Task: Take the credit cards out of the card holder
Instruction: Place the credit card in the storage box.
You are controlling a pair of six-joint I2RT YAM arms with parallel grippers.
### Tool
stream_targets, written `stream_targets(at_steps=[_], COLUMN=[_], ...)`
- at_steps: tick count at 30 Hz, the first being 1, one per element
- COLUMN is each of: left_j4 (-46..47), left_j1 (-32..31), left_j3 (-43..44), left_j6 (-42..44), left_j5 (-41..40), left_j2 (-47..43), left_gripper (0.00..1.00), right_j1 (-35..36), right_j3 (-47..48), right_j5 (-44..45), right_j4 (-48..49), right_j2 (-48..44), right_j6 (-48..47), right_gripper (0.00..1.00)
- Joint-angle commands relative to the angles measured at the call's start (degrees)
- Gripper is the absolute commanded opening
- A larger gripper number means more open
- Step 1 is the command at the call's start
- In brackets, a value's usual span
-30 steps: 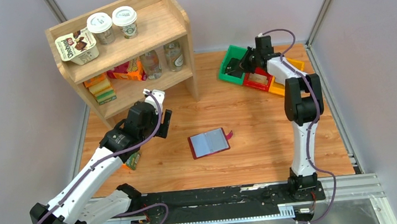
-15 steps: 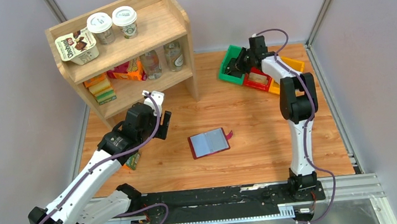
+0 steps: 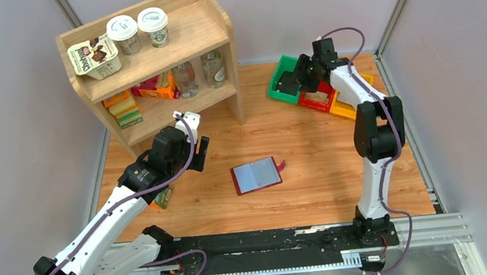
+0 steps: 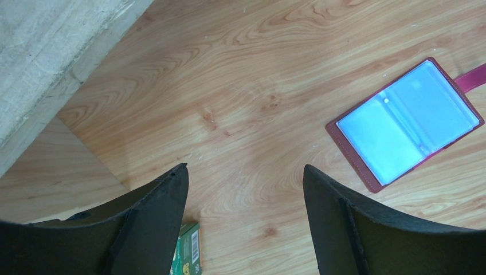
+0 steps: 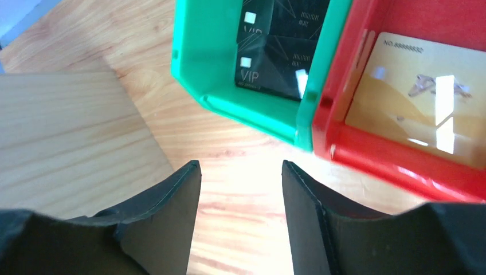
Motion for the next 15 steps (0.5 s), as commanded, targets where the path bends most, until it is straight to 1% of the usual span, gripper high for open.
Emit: stream_targets(at_steps=[1,5,8,10,14,15], left_j4=[1.5,1.5,1.3,1.1,1.4,1.3], left_j1=[0.3,0.3,0.3,0.2,0.2,0.2], left_j3=[-0.1,0.2,1.0,1.6,1.3,1.3], left_j6=[-0.1,-1.0,-3.7,-6.0,-10.4,-11.9], left_j5=[0.7,2.0,3.2,5.3,9.0,10.2], left_j2=[-1.6,-1.4,0.0,1.1,3.1,3.5], left_gripper=[0.8,0.8,0.8,0.8,0.79,0.77], right_j1=[0.2,1.3,3.8,6.7,15.5,17.9], right_j3=[-5.0,-12.7,-18.9,-22.7,-30.3,-32.3], right_j5=[1.3,0.7,-0.6,-1.1,0.6,1.7], right_j4=[-2.5,-2.5,-2.4,-1.8,-0.7,-0.5], right_j2=[-11.5,-19.4,-25.3,-29.0,-36.5,-37.7], right_j6=[-3.9,-5.3,-6.1,-6.3,-6.4,-5.8], right_gripper=[0.58,0.6,0.61,0.61,0.61,0.61])
